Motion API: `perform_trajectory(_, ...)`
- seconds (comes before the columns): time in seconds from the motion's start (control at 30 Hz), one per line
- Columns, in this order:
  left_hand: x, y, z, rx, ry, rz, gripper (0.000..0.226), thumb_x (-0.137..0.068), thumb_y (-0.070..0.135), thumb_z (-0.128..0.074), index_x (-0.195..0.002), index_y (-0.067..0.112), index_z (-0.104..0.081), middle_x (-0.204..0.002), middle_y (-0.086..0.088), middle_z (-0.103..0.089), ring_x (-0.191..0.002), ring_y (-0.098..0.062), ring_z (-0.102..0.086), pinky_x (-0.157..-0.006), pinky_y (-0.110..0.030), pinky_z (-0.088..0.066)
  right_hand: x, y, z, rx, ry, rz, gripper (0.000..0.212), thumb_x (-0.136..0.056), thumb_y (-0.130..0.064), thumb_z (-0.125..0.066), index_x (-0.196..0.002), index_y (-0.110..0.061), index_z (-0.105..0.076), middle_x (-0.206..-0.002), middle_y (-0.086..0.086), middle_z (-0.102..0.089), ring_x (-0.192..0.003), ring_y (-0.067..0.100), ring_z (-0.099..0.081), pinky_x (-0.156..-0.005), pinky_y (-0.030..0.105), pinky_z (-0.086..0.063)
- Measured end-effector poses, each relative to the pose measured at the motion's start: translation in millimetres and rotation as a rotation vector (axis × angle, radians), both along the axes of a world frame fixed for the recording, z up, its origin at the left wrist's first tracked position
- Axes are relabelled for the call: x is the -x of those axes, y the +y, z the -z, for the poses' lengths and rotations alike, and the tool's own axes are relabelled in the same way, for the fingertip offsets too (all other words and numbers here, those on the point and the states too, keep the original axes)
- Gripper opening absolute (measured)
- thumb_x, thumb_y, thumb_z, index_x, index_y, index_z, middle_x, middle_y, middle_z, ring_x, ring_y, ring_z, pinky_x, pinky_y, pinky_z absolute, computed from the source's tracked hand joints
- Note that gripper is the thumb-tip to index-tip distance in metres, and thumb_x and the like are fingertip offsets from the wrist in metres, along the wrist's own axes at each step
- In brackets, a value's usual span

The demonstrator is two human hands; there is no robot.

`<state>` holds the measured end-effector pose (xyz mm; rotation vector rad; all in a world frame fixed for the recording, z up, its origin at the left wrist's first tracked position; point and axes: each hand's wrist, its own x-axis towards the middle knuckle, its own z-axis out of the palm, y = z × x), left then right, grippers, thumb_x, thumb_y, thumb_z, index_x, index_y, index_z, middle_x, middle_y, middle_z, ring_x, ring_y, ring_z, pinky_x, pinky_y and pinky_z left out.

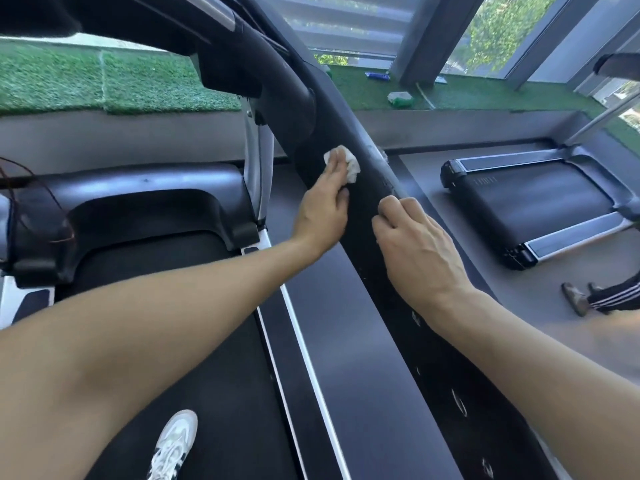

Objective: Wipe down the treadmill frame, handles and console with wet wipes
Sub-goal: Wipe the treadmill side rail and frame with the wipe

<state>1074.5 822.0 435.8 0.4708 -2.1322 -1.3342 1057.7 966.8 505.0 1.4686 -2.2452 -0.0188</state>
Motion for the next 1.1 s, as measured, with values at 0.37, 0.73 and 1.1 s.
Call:
perform_trajectory(0.37, 3.8, -10.3, -10.4, 0.071, 0.089, -0.105, 0.025, -0.1, 0.022, -0.047, -0.118, 0.018, -0.063, -0.128, 0.002, -0.06, -0.121, -0.012, -0.052, -0.101, -0.02, -0.035, 2.1, -3.5, 0.3, -0.046, -0.055, 0.007, 0.024, -0.058, 0.016, -0.052, -0.064, -0.007, -0.057, -0.083, 0.008, -0.057, -0.076, 0.028, -0.056, -0.06, 0.029, -0.05)
perform_trajectory(0.73, 0.2, 5.8, -4.7, 0.122, 0.017, -0.232, 0.028, -0.1, 0.027, -0.043, -0.093, 0.012, -0.066, -0.066, 0.002, -0.06, -0.068, -0.024, -0.06, -0.061, -0.033, -0.04, 5.3, -7.9, 4.7, -0.049, -0.05, -0.009, 0.034, -0.067, 0.001, -0.025, -0.062, -0.011, -0.057, -0.077, 0.003, -0.055, -0.076, 0.023, -0.053, -0.062, 0.026, -0.048)
perform_trajectory(1.1, -16.2, 32.3, 11.4, 0.036, -0.006, -0.105, 0.012, -0.102, 0.02, -0.04, -0.098, 0.022, -0.051, -0.08, 0.015, -0.047, -0.067, -0.01, -0.042, -0.073, -0.024, -0.044, 4.8, -12.3, 2.0, -0.062, -0.035, -0.028, 0.034, -0.069, -0.001, -0.027, -0.062, -0.009, -0.059, -0.073, 0.003, -0.055, -0.07, 0.024, -0.057, -0.061, 0.026, -0.048)
